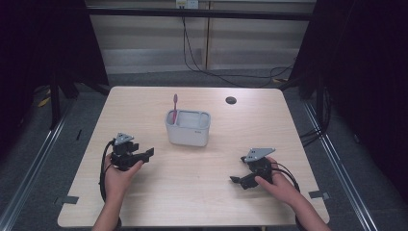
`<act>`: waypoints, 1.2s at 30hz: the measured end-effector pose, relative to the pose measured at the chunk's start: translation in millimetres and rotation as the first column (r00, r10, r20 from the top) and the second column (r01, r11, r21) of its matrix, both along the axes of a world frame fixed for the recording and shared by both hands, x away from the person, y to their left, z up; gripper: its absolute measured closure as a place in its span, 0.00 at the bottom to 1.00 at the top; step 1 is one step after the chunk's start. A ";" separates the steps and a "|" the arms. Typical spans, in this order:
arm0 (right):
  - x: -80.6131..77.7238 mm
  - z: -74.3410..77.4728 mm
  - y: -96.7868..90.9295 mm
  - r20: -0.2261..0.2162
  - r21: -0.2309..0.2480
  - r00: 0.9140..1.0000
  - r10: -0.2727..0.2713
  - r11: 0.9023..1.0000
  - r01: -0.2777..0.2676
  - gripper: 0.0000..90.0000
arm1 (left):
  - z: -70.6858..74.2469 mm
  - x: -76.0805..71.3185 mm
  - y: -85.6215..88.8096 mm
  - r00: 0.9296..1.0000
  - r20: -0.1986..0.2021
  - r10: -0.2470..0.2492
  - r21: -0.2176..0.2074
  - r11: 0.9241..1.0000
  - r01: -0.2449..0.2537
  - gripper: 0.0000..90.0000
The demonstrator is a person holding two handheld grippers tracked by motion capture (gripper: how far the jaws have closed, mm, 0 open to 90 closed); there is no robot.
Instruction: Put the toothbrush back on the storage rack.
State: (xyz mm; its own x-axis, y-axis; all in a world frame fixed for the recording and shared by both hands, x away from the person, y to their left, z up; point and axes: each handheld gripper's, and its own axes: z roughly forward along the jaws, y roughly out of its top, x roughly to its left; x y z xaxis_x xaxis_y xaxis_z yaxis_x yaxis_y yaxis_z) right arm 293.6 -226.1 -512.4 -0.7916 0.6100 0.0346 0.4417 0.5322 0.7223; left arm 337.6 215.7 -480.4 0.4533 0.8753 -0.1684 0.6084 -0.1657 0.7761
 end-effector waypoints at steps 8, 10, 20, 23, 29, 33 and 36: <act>0.0 0.0 0.0 0.001 0.000 1.000 0.000 1.000 0.000 0.11 | -4.7 -5.1 8.5 1.000 -0.004 -0.009 0.029 1.000 0.009 0.34; 0.0 0.0 0.0 0.001 0.000 1.000 0.000 1.000 0.000 0.11 | -5.5 -5.9 10.0 1.000 -0.006 -0.010 0.032 0.999 0.010 0.34; 0.0 0.0 0.0 0.001 0.000 1.000 0.000 1.000 0.000 0.11 | -10.5 -12.6 23.3 1.000 -0.019 -0.019 0.053 0.998 0.020 0.34; -0.1 0.0 0.1 0.000 0.000 1.000 0.000 1.000 0.000 0.11 | -11.1 -14.0 26.1 1.000 -0.019 -0.022 0.057 0.998 0.023 0.34; 0.0 0.0 0.1 0.001 -0.001 1.000 0.000 1.000 0.000 0.11 | -13.4 -18.3 32.5 1.000 -0.018 -0.024 0.069 0.997 0.025 0.33; -0.1 0.0 0.1 0.001 0.000 1.000 -0.001 1.000 0.001 0.11 | -14.6 -20.9 36.3 0.999 -0.020 -0.036 0.078 0.996 0.038 0.33; -0.1 0.0 0.2 0.000 0.000 1.000 -0.002 1.000 0.002 0.11 | -16.1 -22.8 38.6 0.999 -0.021 -0.038 0.086 0.996 0.039 0.32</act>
State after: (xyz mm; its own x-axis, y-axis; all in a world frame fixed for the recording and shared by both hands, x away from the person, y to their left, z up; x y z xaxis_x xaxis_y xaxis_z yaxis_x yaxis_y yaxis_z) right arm 293.4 -225.9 -512.4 -0.7904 0.6117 0.0343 0.4426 0.5314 0.7223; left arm 314.9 254.3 -496.6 0.4844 0.8689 -0.1021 0.6149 -0.2551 0.7462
